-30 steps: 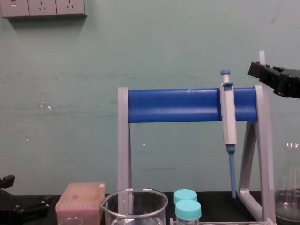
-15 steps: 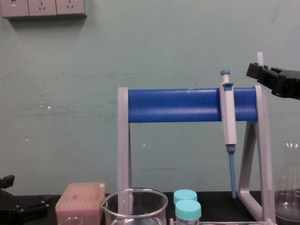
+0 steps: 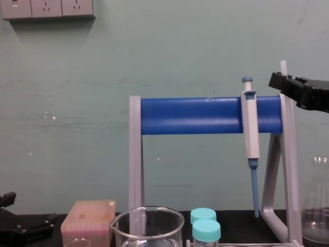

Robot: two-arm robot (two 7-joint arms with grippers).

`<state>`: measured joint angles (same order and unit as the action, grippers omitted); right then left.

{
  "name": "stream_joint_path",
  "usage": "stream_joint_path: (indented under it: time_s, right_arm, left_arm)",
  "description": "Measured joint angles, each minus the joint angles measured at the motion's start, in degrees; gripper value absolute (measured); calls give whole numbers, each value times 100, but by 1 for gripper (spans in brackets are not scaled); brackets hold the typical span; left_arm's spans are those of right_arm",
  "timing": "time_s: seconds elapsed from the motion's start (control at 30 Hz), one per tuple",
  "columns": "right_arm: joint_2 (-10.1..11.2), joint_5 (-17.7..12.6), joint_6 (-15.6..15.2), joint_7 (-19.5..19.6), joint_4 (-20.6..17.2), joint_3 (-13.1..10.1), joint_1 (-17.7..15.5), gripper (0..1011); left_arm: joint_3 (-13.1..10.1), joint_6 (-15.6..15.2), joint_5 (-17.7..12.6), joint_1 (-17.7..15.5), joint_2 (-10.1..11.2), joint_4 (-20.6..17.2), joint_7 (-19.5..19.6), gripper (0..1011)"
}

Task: Pick up the stirring rod with one hand, then place it down.

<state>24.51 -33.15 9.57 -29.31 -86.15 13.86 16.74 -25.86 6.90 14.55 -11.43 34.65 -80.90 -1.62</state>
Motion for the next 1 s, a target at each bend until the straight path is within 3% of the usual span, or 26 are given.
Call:
stream_joint_path:
  time_s: [0.63, 1.0]
  right_arm:
    - [1, 15, -24, -57, 114, 50, 79, 71]
    - [65, -414, -87, -671, 173, 261, 88, 71]
  left_arm:
    - [0, 0, 0, 0, 0, 0, 0, 1000]
    - [0, 0, 0, 0, 0, 0, 0, 1000]
